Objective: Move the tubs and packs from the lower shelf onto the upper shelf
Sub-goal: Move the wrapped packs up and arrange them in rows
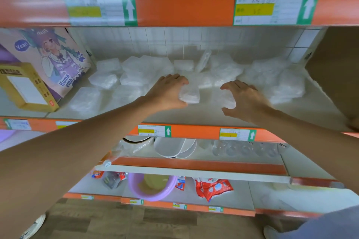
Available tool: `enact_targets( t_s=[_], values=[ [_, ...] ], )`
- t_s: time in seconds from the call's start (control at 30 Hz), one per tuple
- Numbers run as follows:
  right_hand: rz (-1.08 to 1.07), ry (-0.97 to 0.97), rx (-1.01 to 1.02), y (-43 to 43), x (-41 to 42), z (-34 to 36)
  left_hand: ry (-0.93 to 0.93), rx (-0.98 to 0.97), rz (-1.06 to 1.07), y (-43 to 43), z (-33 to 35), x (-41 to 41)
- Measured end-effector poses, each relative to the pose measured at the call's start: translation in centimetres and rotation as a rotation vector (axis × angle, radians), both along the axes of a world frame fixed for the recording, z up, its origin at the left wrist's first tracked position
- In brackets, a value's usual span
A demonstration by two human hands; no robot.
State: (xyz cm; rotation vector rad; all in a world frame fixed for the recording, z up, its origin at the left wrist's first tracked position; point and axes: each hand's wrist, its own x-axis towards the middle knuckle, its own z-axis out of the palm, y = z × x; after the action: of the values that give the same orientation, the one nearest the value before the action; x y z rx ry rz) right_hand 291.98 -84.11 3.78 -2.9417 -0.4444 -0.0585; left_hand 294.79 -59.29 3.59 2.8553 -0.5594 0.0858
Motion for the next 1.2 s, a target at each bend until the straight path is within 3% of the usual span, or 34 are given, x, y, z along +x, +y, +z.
enact_targets(
  t_s=[0.4,0.87,1.2],
  values=[
    [0.142,-0.069,-0.085,-0.5,-6.9,4.0,-0.029,0.02,0.018,0.5,4.3,-7.9],
    [0.264,-0.176,-0.131,-0.6,-13.0,14.9,-0.067,-0.067,-0.003,2.4,15.9,-15.6],
    [0.298,-0.313,-0.041,0.6,-14.5,23.5,-0.163,-0.112,-0.005,3.6,23.8,-17.0]
  ],
)
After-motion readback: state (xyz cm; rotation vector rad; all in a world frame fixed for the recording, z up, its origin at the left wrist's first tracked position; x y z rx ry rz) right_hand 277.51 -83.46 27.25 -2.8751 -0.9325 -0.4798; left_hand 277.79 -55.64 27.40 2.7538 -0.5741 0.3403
